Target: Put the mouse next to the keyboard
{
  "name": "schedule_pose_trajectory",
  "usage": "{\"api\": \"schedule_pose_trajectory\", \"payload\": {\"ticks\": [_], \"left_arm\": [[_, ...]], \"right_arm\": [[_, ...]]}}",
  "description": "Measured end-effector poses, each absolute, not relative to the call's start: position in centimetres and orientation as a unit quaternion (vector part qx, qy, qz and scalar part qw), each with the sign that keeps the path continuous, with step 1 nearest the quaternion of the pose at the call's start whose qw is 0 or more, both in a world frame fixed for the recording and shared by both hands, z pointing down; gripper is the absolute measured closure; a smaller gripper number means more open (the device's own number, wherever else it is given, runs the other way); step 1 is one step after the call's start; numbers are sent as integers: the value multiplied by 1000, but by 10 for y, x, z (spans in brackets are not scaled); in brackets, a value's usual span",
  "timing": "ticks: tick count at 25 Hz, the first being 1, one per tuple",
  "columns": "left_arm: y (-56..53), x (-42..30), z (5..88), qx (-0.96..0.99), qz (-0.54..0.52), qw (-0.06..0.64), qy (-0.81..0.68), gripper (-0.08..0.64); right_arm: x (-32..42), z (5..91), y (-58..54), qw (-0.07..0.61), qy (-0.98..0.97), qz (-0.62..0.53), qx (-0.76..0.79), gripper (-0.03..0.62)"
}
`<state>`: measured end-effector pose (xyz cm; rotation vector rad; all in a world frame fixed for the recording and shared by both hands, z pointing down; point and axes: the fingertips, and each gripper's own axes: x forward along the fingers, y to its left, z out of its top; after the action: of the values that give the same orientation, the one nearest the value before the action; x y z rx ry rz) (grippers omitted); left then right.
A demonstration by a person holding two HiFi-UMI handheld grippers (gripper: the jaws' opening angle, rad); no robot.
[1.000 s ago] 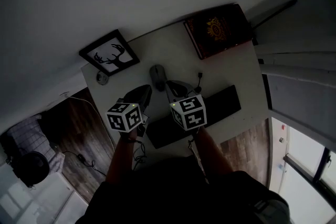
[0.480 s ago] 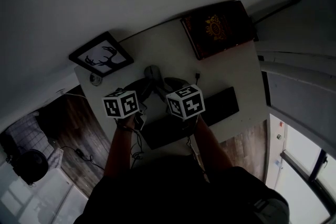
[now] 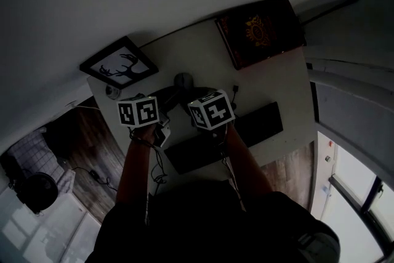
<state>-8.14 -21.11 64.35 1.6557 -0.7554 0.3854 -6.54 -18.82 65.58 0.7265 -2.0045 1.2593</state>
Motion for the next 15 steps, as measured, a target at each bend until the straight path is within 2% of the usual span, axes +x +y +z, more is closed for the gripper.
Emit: {"api": "schedule_pose_trajectory", "payload": {"ticks": [3,6,15], "left_arm": [[-210,-82,644,713,168,599,-325,428],[-208,-86,646,711,169,595,-334,476],[-199,-87,645,707,143,607,-333,491]], "right_arm": [[-64,655,-189,324,-773,474,270,371],[-63,652,-192,326,-787,447,272,380],[-60,643,-190,308,-797,427,295,422]]}}
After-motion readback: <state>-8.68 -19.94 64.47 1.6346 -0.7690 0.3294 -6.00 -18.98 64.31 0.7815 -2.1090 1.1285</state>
